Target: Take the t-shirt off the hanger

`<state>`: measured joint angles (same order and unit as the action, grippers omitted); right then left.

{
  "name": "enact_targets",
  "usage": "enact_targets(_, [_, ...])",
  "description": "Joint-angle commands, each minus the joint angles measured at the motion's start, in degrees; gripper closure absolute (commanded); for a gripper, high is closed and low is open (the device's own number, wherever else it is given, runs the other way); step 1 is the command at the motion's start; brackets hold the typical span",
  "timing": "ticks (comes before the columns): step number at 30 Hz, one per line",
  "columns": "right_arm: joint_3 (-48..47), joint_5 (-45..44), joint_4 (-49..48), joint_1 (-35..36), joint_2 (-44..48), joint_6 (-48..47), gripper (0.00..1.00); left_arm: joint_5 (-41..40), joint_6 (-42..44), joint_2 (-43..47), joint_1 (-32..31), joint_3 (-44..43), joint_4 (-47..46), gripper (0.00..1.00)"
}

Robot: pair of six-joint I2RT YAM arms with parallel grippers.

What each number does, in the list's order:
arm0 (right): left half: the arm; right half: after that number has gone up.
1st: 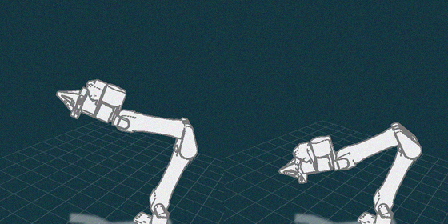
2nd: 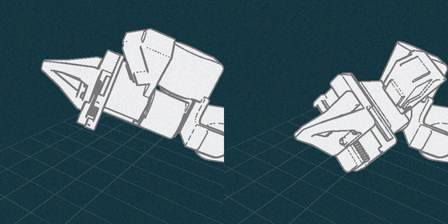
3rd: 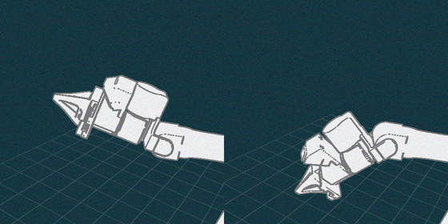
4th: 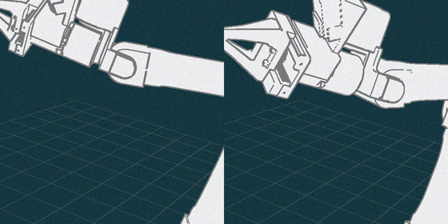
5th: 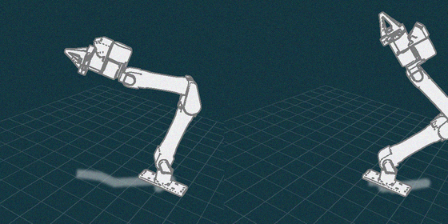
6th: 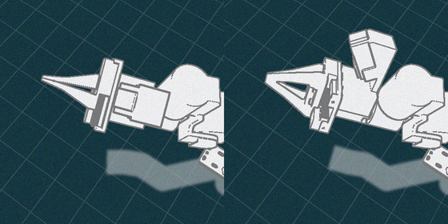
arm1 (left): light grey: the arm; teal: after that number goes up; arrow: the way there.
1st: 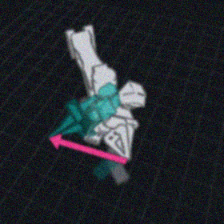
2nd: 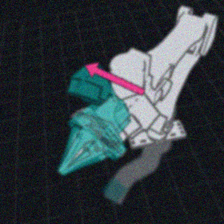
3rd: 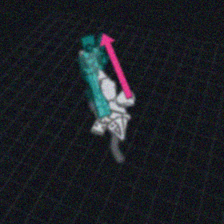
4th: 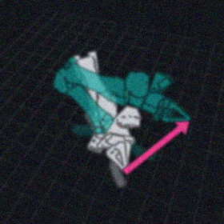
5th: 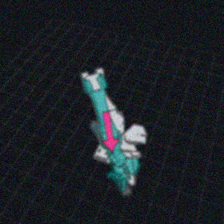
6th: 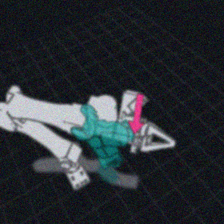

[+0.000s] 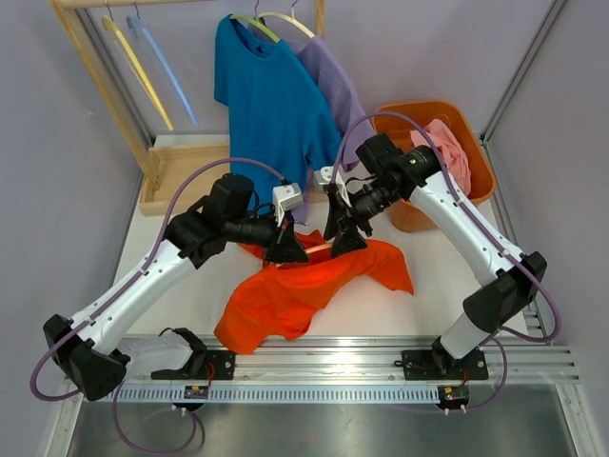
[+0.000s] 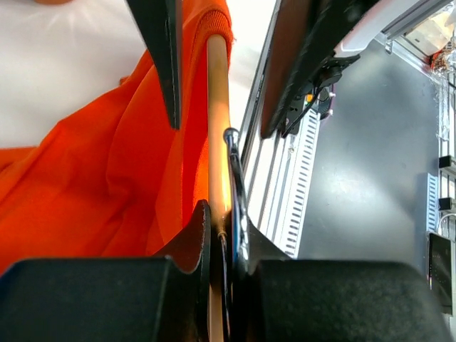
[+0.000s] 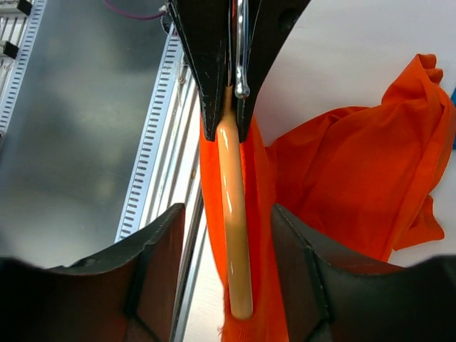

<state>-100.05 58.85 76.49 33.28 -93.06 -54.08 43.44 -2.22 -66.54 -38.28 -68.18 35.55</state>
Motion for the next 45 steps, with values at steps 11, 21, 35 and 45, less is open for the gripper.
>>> enact_targets(11, [-10.07, -1.46, -4.33, -3.65, 0.07, 11.72, 0.34, -7.66, -6.39, 4.93, 1.71, 2.7, -4.96, 1.0])
enact_targets(21, [-3.41, -4.96, -14.94, -7.0, 5.16, 30.33, 0.36, -21.28, -19.66, 7.66, 5.06, 2.62, -11.64, 1.0])
enact_targets(35, [7.59, -37.23, -41.41, -4.63, 7.36, 69.19, 0.38, -24.11, -33.55, 3.53, 4.97, -0.55, -17.27, 1.0])
enact_targets(45, [4.86, -36.7, -40.28, -2.52, 2.79, 72.89, 0.43, -24.28, -34.17, 3.61, 4.97, 0.16, -17.8, 1.0])
